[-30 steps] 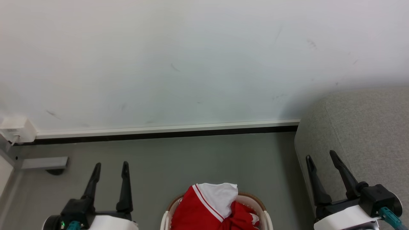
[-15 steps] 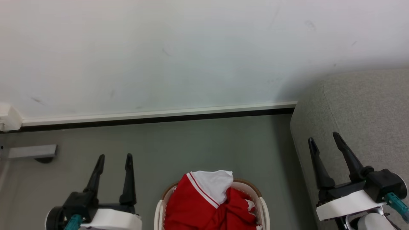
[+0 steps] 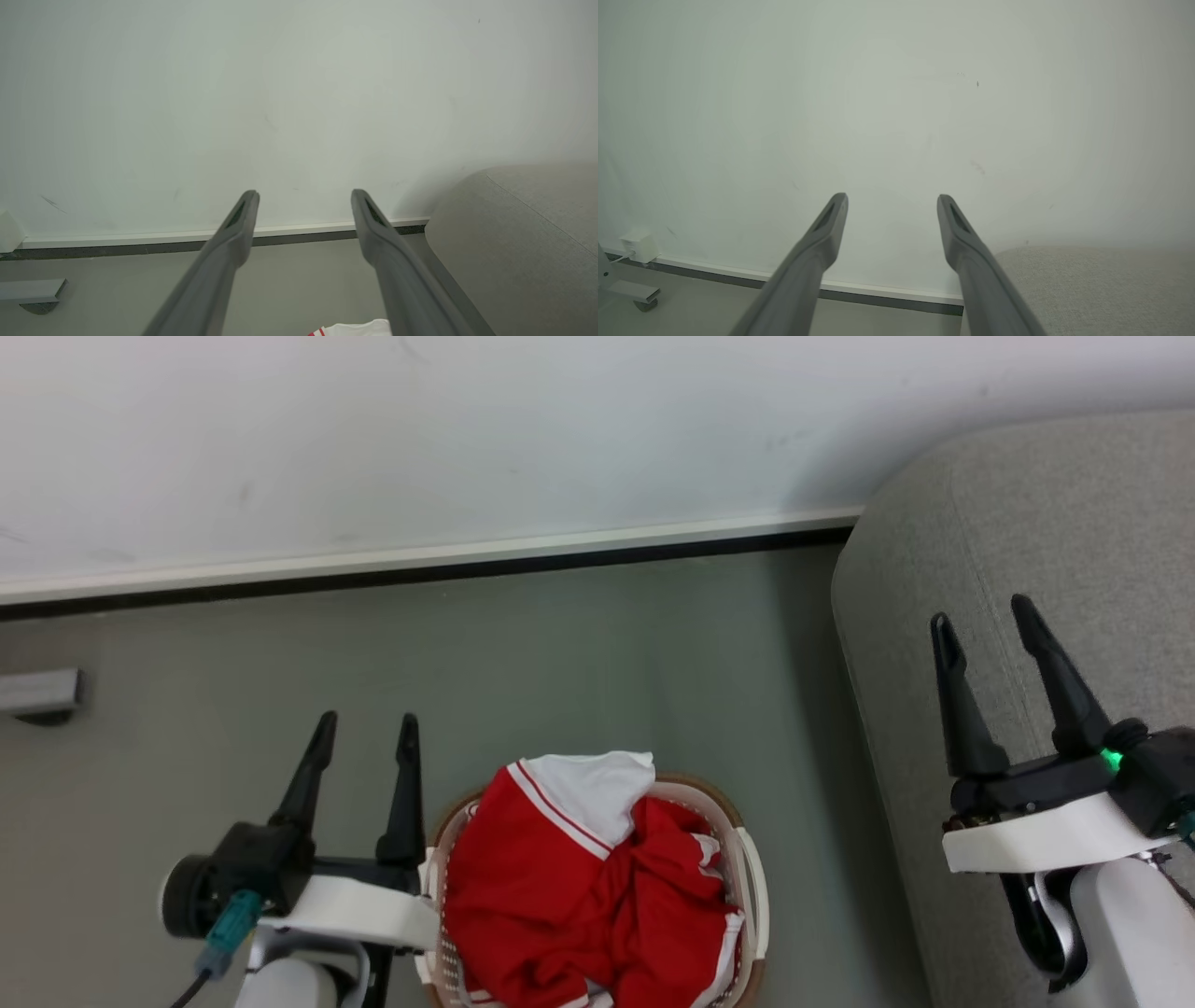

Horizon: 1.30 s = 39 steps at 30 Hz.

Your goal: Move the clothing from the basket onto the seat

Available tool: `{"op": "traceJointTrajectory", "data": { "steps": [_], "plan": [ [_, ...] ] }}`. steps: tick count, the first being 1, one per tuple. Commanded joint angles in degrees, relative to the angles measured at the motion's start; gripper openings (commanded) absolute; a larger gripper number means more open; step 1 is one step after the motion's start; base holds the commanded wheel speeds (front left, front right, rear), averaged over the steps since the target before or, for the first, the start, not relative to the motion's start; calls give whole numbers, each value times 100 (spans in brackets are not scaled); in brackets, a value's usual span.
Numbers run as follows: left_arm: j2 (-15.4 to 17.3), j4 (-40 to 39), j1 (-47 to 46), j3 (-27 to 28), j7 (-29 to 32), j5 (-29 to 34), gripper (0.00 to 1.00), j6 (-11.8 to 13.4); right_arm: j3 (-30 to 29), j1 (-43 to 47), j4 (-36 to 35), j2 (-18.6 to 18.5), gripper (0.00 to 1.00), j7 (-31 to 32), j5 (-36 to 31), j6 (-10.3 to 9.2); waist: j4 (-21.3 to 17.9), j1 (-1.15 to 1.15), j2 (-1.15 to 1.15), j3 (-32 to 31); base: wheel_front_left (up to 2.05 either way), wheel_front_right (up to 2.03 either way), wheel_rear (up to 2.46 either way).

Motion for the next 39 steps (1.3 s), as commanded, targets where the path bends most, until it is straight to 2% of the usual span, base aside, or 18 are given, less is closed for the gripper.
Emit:
{"op": "traceJointTrajectory", "data": {
  "steps": [1, 8, 17, 26, 35, 39],
  "plan": [
    [37, 88, -175, -39, -4, 45, 100, -69, -76, -155, -64, -10, 100, 2, 27, -14, -100, -1, 0, 340, 0, 0, 0],
    [37, 675, -598, -209, -4, 40, 100, -208, -346, -403, -215, 17, 100, 3, 7, -14, -172, -1, 0, 775, 0, 0, 0],
    [58, 2044, -1225, -485, -4, 108, 100, -466, -618, -682, -409, 1, 100, 3, 45, -14, -377, -1, 0, 1377, 0, 0, 0],
    [79, 3602, -2050, -837, 51, 148, 100, -606, -753, -915, -579, 67, 100, 3, 76, -14, -624, -1, 0, 1842, 0, 0, 0],
    [84, 5111, -2939, -1352, 531, 413, 100, -648, -873, -1028, -790, 214, 100, 3, 124, -14, -864, -1, 0, 2261, 0, 0, 0],
    [217, 5656, -3291, -1623, 807, 707, 100, -535, -862, -1131, -880, 283, 100, 3, 159, -14, -998, -1, 0, 2510, 0, 0, 0]
  ]
}}
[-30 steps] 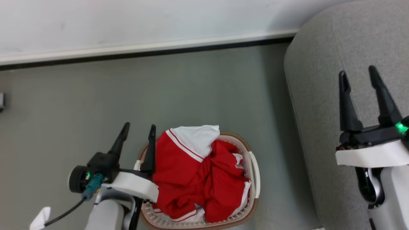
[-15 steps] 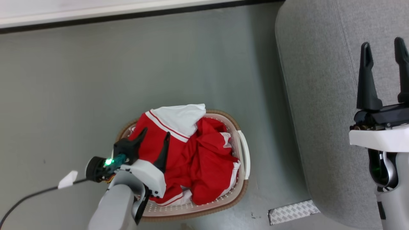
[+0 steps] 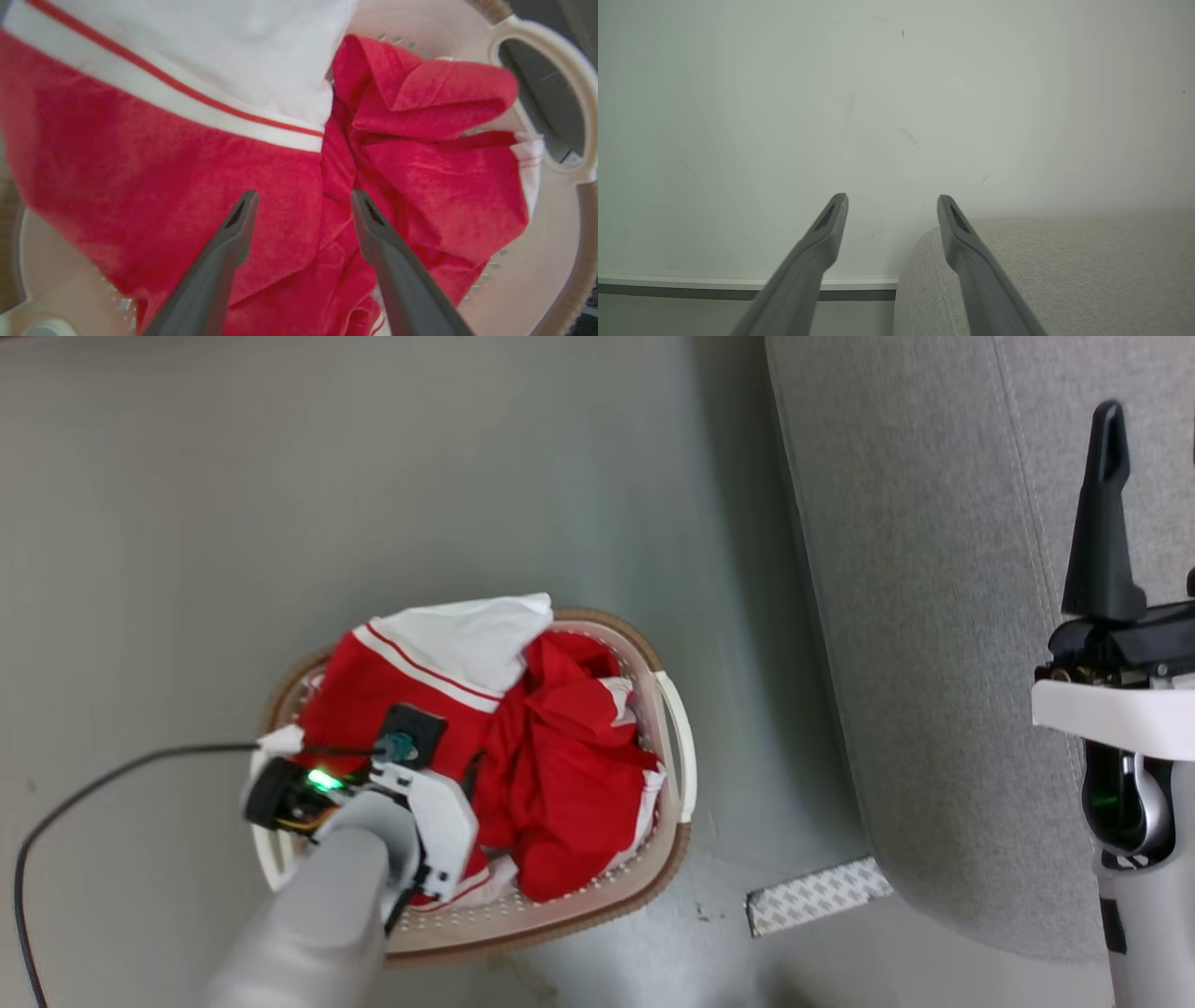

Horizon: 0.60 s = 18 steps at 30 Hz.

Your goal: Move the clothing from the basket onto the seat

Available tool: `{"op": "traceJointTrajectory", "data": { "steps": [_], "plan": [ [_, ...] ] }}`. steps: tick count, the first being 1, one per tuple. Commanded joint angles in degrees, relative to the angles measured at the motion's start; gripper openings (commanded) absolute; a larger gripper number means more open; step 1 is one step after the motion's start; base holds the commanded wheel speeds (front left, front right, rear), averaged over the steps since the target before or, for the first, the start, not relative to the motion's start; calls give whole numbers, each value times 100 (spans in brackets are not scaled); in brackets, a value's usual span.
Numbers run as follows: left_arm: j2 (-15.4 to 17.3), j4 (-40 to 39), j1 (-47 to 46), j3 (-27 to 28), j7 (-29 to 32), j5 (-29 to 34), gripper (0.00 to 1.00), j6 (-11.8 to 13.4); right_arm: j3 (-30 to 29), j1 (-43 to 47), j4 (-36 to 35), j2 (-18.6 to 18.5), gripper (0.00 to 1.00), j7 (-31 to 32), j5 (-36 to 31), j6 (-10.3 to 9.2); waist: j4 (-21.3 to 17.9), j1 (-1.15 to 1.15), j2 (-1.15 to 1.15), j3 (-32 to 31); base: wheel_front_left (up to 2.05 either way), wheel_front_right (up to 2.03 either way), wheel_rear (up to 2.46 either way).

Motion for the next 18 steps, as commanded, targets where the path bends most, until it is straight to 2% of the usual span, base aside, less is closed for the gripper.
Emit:
{"op": "traceJointTrajectory", "data": {
  "steps": [1, 7, 11, 18],
  "plan": [
    [86, 119, -124, -80, 84, 183, 100, 51, -17, -100, -46, 31, 100, 4, 58, -14, -119, 0, 0, 165, 0, 0, 0],
    [245, 632, -585, -498, 576, 584, 100, 333, -11, -209, -73, 130, 100, 4, 124, -14, -325, 0, 0, 489, 0, 0, 0],
    [348, 758, -808, -760, 868, 843, 100, 335, 22, -274, -57, 185, 100, 4, 167, -14, -474, 0, 0, 694, 0, 0, 0],
    [548, 861, -887, -976, 1251, 950, 100, 343, 107, -319, -62, 227, 100, 4, 261, -14, -743, 0, 0, 1007, 0, 0, 0]
  ]
}}
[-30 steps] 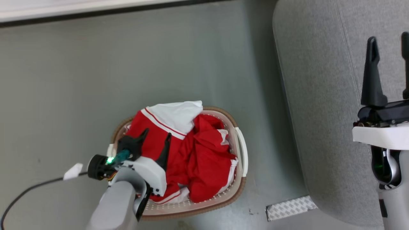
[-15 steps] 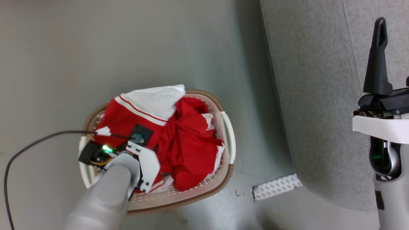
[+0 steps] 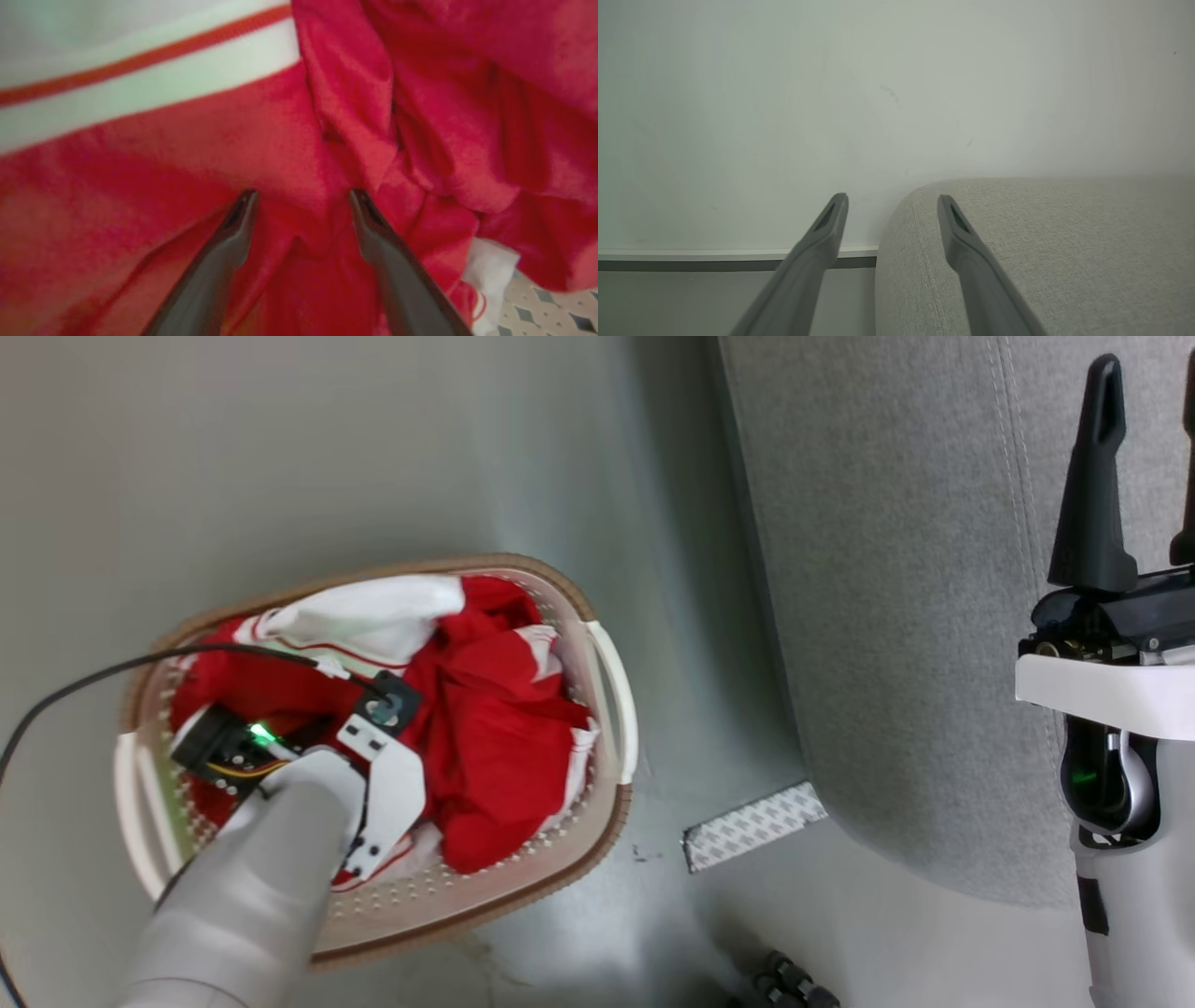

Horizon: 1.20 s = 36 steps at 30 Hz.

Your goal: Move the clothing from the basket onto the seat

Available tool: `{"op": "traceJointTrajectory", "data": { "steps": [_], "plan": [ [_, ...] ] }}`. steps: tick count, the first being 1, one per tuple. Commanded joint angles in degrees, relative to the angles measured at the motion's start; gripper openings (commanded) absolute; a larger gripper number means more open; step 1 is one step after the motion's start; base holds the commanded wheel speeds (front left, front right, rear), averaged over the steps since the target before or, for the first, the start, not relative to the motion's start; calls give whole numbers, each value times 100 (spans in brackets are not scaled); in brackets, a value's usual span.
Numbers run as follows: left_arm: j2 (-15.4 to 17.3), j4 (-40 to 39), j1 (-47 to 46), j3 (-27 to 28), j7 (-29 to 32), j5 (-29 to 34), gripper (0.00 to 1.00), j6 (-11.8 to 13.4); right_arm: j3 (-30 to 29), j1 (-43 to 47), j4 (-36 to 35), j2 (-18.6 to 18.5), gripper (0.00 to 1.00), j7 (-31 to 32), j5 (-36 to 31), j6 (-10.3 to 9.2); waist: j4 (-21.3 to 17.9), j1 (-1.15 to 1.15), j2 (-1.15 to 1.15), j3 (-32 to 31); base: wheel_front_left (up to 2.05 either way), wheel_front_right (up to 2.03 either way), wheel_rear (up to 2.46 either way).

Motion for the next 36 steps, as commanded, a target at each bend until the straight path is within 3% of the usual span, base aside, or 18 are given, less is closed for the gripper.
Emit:
{"op": "traceJointTrajectory", "data": {
  "steps": [1, 8, 9, 10, 11, 17, 28, 36],
  "plan": [
    [105, 27, -9, -28, 44, 49, 100, 11, 9, -43, -5, 15, 100, 4, 43, -14, -123, 0, 0, 121, 0, 0, 0],
    [278, 62, 4, -117, 261, 28, 100, 44, -7, -6, 22, 20, 100, 4, 238, -14, -229, 0, 0, 222, 0, 0, 0],
    [281, 64, 5, -126, 265, 13, 70, 48, -7, 7, 23, 21, 100, 4, 249, -14, -226, 0, 0, 219, 0, 0, 0],
    [276, 64, 12, -127, 260, -11, 22, 48, -13, 14, 30, 20, 100, 4, 256, -14, -220, 0, 0, 212, 0, 0, 0],
    [259, 65, 24, -126, 229, -32, 0, 50, -17, 17, 42, 20, 100, 4, 261, -14, -212, 0, 0, 198, 0, 0, 0],
    [107, 61, 96, -114, -70, -194, 0, 90, -36, -16, 94, 19, 100, 4, 200, -14, -115, 0, 0, -21, 0, 0, 0],
    [-333, 69, 634, 17, -610, -625, 0, 83, -206, 251, 165, 6, 100, 4, -217, -14, 190, 0, 0, -1092, 0, 0, 0],
    [-575, 9, 1028, 57, -1236, -1012, 0, -122, -247, 609, 264, -242, 100, 4, -335, -14, 681, 0, 0, -2058, 0, 0, 0]
  ]
}}
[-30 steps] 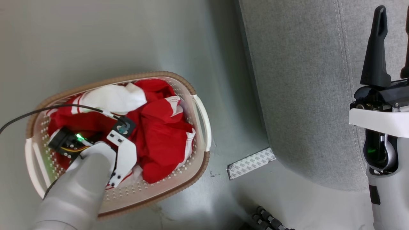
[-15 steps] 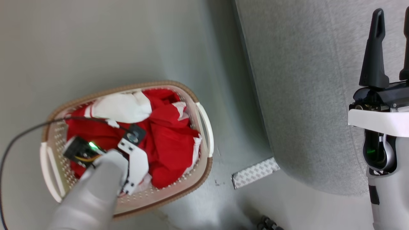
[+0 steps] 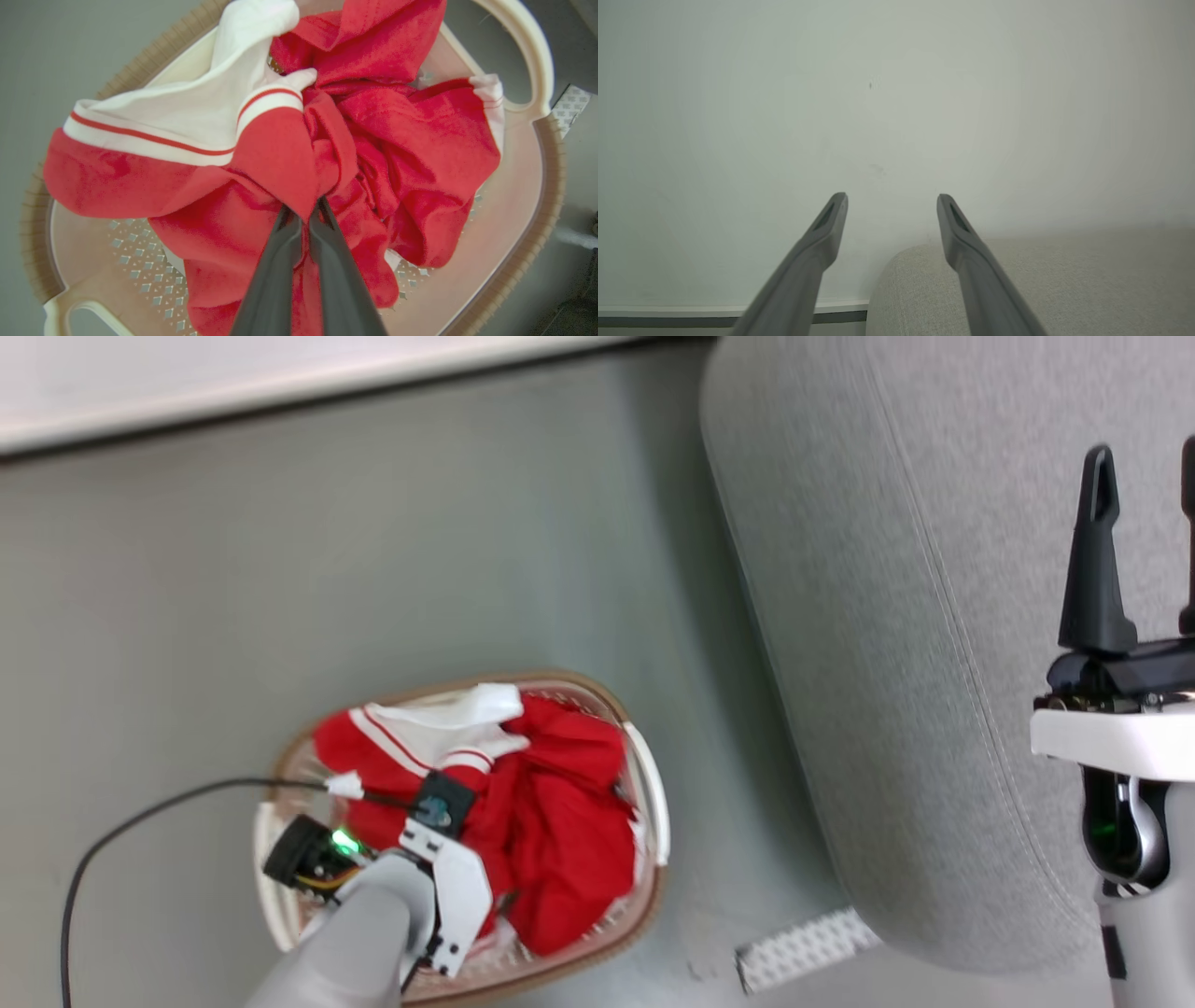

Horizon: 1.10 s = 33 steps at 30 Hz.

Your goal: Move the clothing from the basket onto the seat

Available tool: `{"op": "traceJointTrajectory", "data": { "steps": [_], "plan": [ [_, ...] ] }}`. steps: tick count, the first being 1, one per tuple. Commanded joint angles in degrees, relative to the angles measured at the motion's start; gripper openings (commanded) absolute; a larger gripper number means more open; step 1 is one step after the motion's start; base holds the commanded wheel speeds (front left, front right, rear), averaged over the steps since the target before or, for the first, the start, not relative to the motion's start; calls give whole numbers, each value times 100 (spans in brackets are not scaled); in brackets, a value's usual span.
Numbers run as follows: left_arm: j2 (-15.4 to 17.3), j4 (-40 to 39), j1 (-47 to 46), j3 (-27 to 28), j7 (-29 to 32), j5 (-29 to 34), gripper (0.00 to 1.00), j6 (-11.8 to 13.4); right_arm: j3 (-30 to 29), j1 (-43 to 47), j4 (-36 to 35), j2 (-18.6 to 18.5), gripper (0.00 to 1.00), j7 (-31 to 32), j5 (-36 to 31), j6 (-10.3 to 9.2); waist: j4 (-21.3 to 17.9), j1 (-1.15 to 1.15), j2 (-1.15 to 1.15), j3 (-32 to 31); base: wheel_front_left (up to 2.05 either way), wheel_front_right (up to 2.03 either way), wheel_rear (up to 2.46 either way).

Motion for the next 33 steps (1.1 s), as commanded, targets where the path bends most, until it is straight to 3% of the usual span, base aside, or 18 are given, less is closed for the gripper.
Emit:
{"op": "traceJointTrajectory", "data": {
  "steps": [1, 17, 25, 33],
  "plan": [
    [-9, -34, 153, -13, -126, -93, 0, -34, -13, 128, 46, -89, 100, 4, -25, -14, 351, 1, 0, -487, 0, 0, 0],
    [-22, -1234, 1074, -554, -692, -1501, 0, -312, 63, 864, 328, -437, 100, 4, -25, -14, 1101, 1, 0, -1956, 0, 0, 0],
    [-21, -1954, 1373, -659, -852, -2122, 0, -243, 182, 1206, 464, -482, 100, 5, 16, -14, 1292, 1, 0, -2555, 0, 0, 0],
    [-9, -3068, 1517, -394, -902, -2546, 0, -144, 257, 1529, 530, -513, 100, 5, 40, -14, 1434, 1, 0, -3014, 0, 0, 0]
  ]
}}
